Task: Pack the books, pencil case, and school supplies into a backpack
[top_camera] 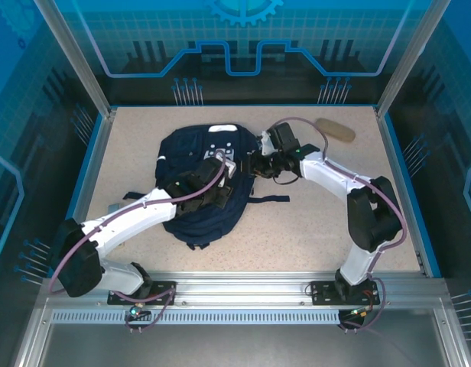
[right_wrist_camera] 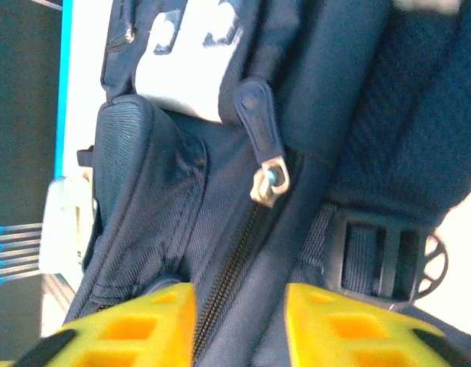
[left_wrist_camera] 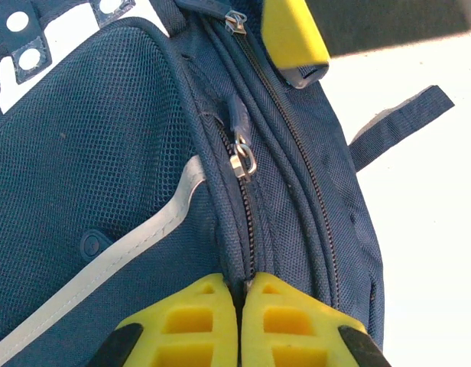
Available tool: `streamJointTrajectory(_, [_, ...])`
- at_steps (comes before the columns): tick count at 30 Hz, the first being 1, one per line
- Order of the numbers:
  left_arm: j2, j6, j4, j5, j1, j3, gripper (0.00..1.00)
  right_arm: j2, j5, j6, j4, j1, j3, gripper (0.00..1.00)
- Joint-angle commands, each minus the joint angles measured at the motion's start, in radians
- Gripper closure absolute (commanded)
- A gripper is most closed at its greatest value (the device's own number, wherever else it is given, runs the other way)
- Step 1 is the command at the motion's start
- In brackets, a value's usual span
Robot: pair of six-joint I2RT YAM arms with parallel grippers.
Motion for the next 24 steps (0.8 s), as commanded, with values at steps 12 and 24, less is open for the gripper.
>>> streamJointTrajectory(12, [-0.097,0.027,0.077,0.059,0.004,-0.045,1.00,0.204,0.143,-0.366,-0.228,0.021,0.303,0.53])
streamJointTrajectory(24, [-0.089,0.019,0.084,0.054,0.005,-0.052,1.00,0.273,0.041,-0.414,-0.264,0.024,0.376,0.61])
